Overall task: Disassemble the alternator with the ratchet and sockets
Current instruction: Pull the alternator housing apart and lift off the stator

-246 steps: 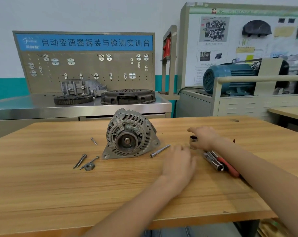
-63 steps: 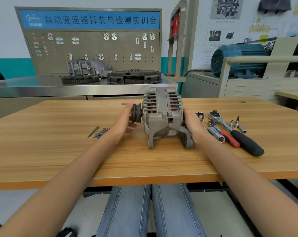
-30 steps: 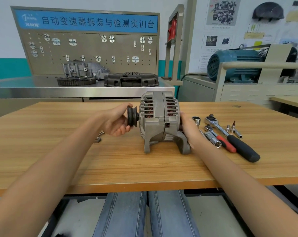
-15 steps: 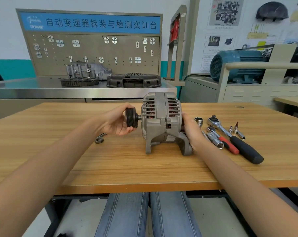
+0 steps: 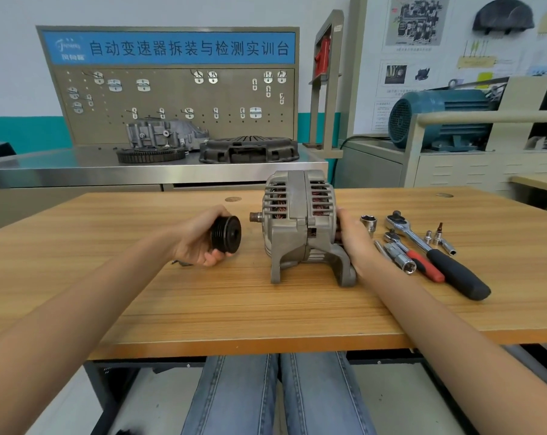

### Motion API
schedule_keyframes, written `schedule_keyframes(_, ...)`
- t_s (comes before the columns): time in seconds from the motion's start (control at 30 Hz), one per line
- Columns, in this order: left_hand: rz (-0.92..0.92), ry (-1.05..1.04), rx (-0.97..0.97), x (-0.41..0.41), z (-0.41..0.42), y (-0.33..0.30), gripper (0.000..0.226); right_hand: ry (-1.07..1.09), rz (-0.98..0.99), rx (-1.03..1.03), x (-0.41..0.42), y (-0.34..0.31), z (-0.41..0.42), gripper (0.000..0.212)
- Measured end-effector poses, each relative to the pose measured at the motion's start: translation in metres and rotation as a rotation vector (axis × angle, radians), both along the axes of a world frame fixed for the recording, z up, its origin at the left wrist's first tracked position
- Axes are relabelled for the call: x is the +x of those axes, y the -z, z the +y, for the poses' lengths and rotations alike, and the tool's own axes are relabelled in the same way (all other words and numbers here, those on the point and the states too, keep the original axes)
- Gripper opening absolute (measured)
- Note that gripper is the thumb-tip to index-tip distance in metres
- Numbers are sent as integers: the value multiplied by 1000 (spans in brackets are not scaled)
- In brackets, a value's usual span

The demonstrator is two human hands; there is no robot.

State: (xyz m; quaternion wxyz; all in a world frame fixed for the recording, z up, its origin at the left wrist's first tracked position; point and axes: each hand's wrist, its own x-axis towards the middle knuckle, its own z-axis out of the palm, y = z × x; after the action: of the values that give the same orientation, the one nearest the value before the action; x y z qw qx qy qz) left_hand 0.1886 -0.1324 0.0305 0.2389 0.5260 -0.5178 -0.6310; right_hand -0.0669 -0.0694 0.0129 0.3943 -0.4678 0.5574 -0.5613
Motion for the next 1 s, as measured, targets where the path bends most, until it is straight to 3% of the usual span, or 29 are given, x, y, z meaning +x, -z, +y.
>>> schedule_keyframes(0.07,-135,-21,-126,-2,4,3,42,7,3,2,1,-1,-1,43)
schedule_keyframes(0.2,-780,-16,-726,-10,9,11,34,7,11,-2,1,0,0,45)
schedule_keyframes(0.27,-997,-29,-942,-11,13,17,37,7,5,1,1,-1,1,45)
schedule_keyframes(0.5,-1431,-23,-1147,0,5,25,47,4,-29,7,2,1,1,41)
schedule_keyframes(0.57,-1285,-73,-1224,-5,12,25,46,16,-69,29,4,0,3,38)
schedule_keyframes(0.67,-432,-328,-1124,-30,39,17,40,108,-8,11,8,3,4,42)
schedule_keyframes(0.73,-81,-307,-1019,-61,68,12,49,236,96,-101,13,9,3,46)
schedule_keyframes(0.8,49,-227,-940,-88,88,12,77,301,185,-221,16,14,6,50)
schedule_keyframes(0.87,11,-285,-881,-101,91,10,106,284,301,-284,13,19,12,53)
schedule_keyframes(1.0,-122,-300,-970,-87,74,8,105,238,616,-439,6,21,25,62)
